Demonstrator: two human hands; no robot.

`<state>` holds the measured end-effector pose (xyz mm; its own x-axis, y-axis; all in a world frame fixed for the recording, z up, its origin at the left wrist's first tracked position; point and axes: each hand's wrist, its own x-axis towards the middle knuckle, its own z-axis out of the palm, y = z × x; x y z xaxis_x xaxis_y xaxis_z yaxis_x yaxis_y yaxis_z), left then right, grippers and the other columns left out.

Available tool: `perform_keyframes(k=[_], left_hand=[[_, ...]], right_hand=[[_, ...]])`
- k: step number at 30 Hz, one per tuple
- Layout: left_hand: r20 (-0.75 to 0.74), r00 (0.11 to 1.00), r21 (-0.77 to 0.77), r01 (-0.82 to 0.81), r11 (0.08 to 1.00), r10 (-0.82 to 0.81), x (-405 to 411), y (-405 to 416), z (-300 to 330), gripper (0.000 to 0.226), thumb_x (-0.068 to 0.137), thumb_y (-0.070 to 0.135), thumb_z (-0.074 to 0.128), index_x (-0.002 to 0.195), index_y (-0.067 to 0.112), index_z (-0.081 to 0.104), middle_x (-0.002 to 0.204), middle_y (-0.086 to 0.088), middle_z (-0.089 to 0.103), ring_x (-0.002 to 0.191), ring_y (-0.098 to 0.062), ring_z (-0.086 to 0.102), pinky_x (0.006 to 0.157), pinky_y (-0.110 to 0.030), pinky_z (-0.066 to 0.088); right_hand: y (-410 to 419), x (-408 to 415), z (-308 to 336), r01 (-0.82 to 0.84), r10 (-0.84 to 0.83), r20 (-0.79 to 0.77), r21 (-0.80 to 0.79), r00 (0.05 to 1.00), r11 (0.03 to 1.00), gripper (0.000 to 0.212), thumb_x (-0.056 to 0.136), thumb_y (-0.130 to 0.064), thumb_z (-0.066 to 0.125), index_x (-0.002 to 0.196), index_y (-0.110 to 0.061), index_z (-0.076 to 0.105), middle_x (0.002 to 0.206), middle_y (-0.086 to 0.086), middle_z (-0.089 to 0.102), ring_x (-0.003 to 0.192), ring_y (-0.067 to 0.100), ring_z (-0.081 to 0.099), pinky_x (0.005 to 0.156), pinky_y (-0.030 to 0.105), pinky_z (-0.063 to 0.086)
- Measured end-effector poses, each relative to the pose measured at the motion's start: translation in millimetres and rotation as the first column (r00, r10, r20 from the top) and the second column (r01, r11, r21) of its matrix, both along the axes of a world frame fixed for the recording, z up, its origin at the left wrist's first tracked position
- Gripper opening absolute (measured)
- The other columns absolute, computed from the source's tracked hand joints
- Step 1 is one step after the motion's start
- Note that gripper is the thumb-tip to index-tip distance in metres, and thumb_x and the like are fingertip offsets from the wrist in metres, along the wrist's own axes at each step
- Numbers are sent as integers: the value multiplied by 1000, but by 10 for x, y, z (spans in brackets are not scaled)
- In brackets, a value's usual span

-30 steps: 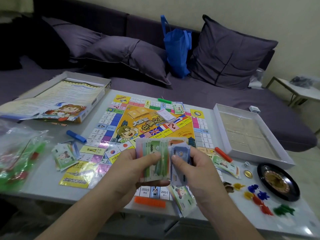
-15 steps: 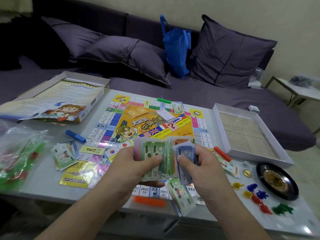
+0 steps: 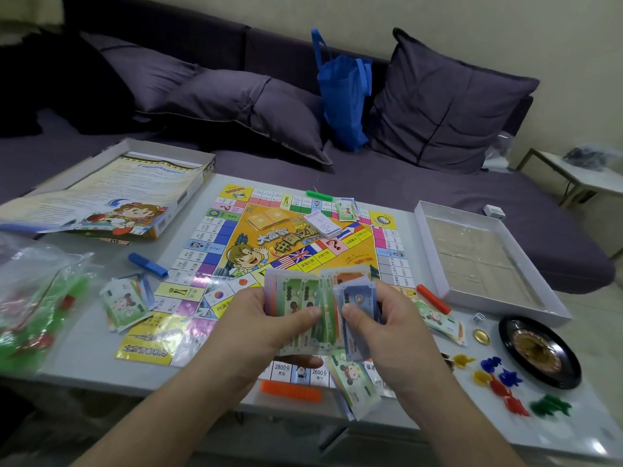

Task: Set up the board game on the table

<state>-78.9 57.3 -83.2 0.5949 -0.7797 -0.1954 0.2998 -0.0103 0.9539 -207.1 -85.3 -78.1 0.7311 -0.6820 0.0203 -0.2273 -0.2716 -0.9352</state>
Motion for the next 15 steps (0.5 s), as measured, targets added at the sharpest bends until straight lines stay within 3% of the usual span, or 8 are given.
perform_keyframes(k=[4, 6, 9, 15], left_hand=[[-6, 1000, 10, 1, 1000, -1, 13, 11, 5, 18, 92, 5, 72, 110, 3, 74, 99, -17, 80, 89, -36, 79, 64, -48, 66], [-5, 1000, 18, 6, 1000, -6, 17, 13, 8, 18, 93, 4, 72, 111, 3, 73, 99, -17, 80, 89, -36, 79, 64, -47, 66], [27, 1000, 38, 8, 999, -9, 8, 4, 12, 18, 93, 4, 72, 111, 3, 73, 97, -16, 80, 88, -35, 79, 64, -48, 66], [12, 1000, 63, -23, 998, 22, -88, -37, 26, 13, 92, 1, 74, 105, 3, 73, 93, -14, 81, 83, -34, 79, 57, -45, 65]], right_hand=[[4, -11, 19, 7, -7, -12, -6, 1000, 1000, 21, 102, -17, 66, 96, -37, 73, 88, -8, 73, 83, 11, 70, 80, 44, 63], [-4, -17, 15, 9, -10, -35, -20, 999, 1000, 23, 101, -19, 67, 96, -40, 73, 89, -5, 74, 86, 17, 71, 82, 49, 63], [-4, -26, 18, 9, -11, -52, -29, 999, 1000, 20, 100, -17, 68, 96, -35, 74, 90, -2, 74, 87, 21, 72, 83, 55, 62], [-15, -122, 48, 85, -91, -62, -79, 994, 993, 15, 98, -13, 71, 94, -27, 76, 86, -4, 77, 82, 16, 74, 81, 52, 62]])
